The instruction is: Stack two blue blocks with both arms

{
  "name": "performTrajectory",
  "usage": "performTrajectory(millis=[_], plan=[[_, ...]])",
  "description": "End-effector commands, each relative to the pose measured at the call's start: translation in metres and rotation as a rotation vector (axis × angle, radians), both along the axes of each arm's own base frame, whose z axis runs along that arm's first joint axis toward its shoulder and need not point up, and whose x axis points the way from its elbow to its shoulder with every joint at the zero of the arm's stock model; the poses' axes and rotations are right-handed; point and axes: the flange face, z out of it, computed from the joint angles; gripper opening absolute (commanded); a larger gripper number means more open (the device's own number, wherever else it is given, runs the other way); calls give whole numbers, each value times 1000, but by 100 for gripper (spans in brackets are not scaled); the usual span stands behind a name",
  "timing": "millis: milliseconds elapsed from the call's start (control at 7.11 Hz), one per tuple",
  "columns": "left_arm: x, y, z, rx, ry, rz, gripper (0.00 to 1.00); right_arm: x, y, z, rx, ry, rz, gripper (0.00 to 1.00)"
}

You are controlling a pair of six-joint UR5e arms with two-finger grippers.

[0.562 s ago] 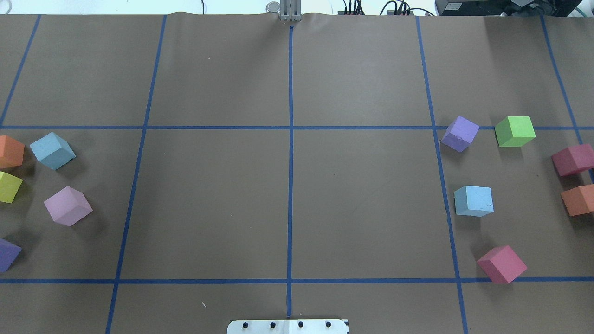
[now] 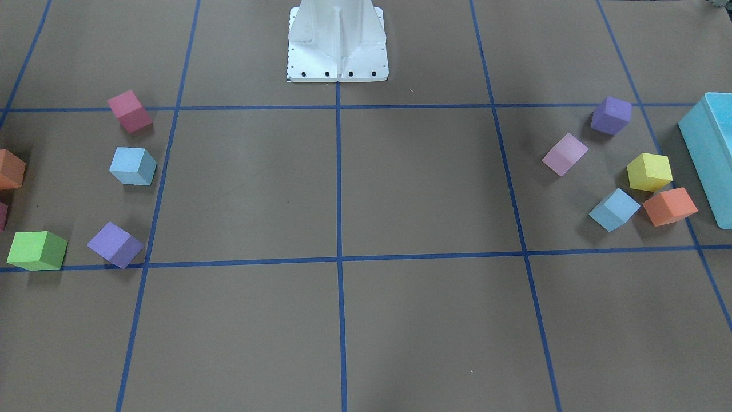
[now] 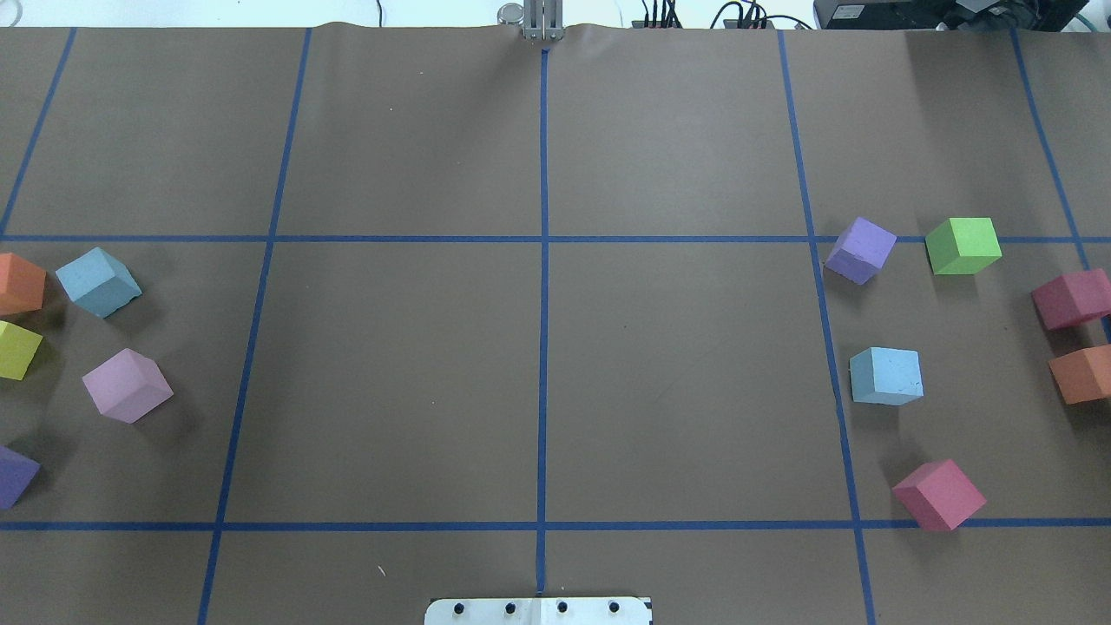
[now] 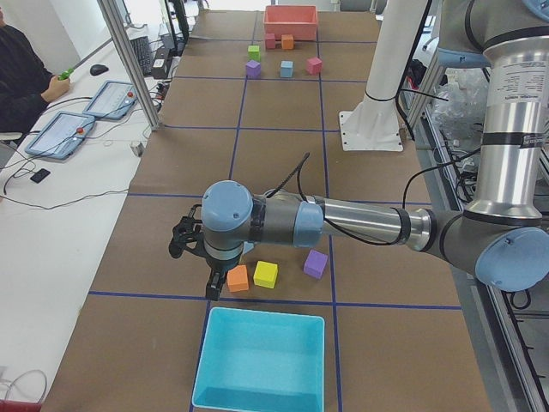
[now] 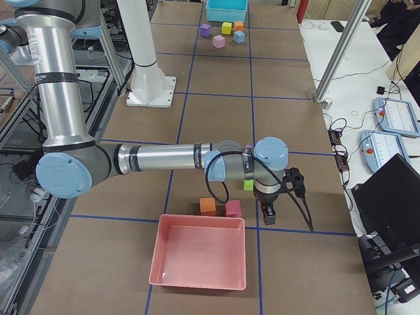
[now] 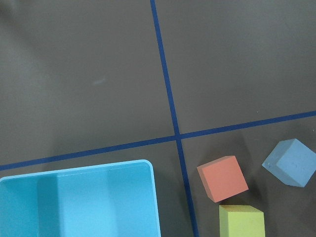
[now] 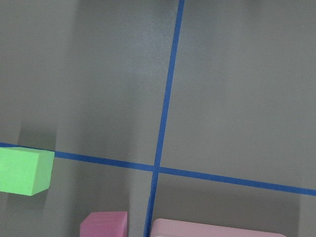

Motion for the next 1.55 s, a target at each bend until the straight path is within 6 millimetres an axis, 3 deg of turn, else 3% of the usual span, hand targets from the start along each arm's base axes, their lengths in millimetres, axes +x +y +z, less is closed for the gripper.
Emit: performTrajectory(millis=[0,281,422,703,844,984,1266,1406], plan=[[1,0,0,-2,0,1,98,-29,-3,-9,-10,-47,-30,100],[1,0,-2,-11,2,1,98,-64,19,-49,18,-76,-49,100],[1,0,-2,-13,2,1,98,-98,22,-63,-9,-217,-112,100],[1,0,-3,-11,2,1,98,-178,25,-92,-43,-177,-37,100],[2,0,-3,-10,17,3,98,-239,33,-107,-13,-190,27,100],[4,1,-2,-11,43,6,98,-282,44,-114,-42,-199,63,100],[4,1,-2,-10,46,6,98,-333,67,-115,-69,-188,67,100],[4,1,-2,-10,46,6,98,-351,90,-109,-71,-196,70,100]])
